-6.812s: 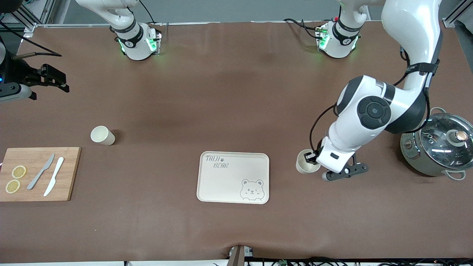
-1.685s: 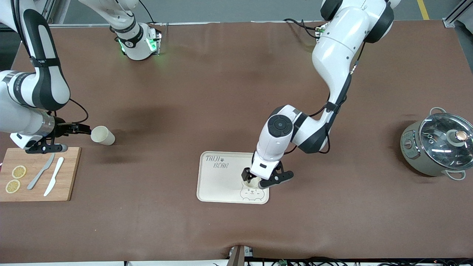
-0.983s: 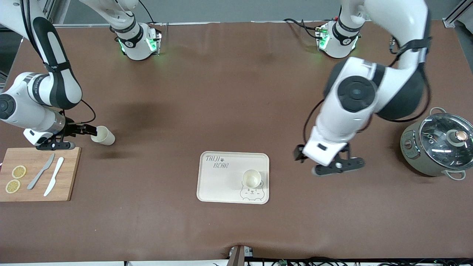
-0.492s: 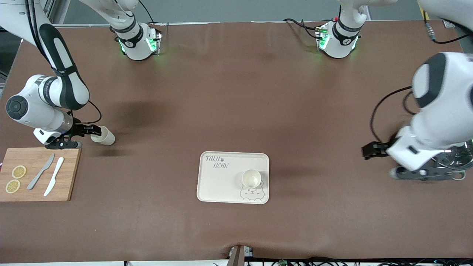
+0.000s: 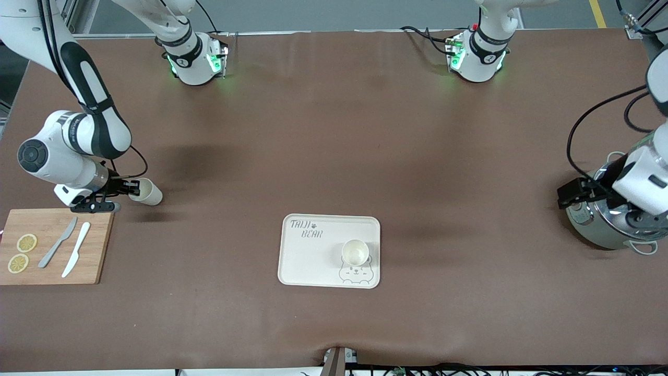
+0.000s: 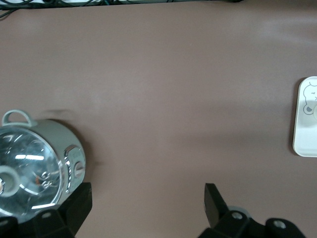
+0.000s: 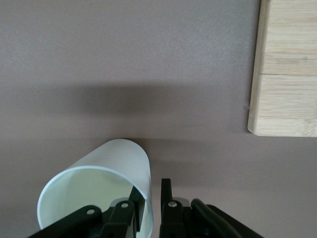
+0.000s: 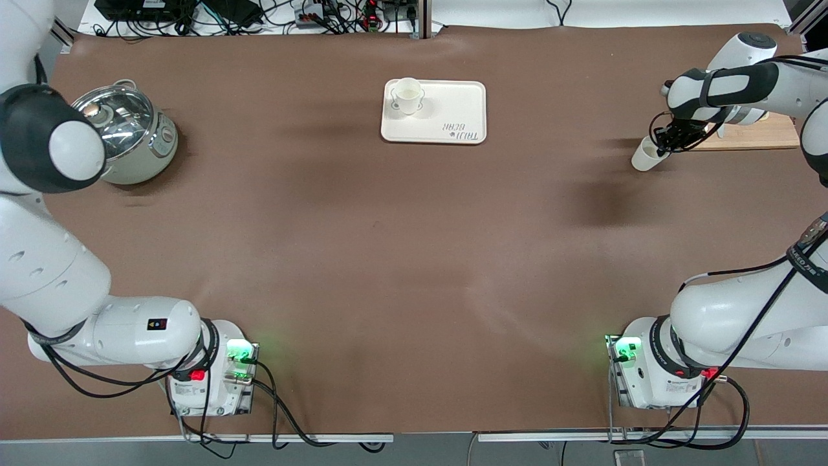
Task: Place white IKEA cup upright on tray with both arms
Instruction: 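Open and raise the left gripper while the right gripper grasps the cup, then carry the cup with the right gripper toward the bear tray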
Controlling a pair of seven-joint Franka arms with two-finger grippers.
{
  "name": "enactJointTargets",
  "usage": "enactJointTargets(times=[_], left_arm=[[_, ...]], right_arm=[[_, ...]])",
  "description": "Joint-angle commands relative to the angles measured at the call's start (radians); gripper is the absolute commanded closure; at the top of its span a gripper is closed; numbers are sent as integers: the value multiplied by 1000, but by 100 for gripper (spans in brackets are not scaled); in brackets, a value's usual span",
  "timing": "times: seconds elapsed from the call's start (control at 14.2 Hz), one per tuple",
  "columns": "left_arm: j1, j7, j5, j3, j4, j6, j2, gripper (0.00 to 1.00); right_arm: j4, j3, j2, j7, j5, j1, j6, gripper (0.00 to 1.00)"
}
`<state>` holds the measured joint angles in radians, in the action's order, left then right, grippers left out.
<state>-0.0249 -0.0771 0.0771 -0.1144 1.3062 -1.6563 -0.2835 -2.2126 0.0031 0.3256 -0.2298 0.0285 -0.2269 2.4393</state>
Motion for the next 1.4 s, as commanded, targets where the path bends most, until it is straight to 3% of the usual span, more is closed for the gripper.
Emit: enactJointTargets(times=[0.0, 0.14, 0.28, 0.42, 0.77, 1.05, 1.33], left_arm=[[-27, -4, -45, -5, 112, -13, 98, 0], [-56, -7, -83, -5, 212, -66, 168, 0], [-64, -32, -100, -5, 263, -106, 199, 0], [-58, -139, -102, -10, 262, -103, 199, 0], [-58, -173, -102, -83, 269, -79, 207, 0], [-64, -156, -145, -90, 265, -76, 208, 0], [-59, -138, -143, -93, 265, -74, 202, 0]], right_arm=[[-15, 18, -7, 3, -4, -17, 21, 84], [-13, 18, -7, 3, -4, -17, 21, 96], [-13, 20, -7, 3, -4, -15, 20, 100], [-12, 18, -7, 3, -4, -17, 17, 100], [7, 21, -8, 1, -4, -9, -12, 100], [115, 24, -8, 9, -5, 24, -159, 100], [186, 24, -10, 12, -9, 72, -218, 100]])
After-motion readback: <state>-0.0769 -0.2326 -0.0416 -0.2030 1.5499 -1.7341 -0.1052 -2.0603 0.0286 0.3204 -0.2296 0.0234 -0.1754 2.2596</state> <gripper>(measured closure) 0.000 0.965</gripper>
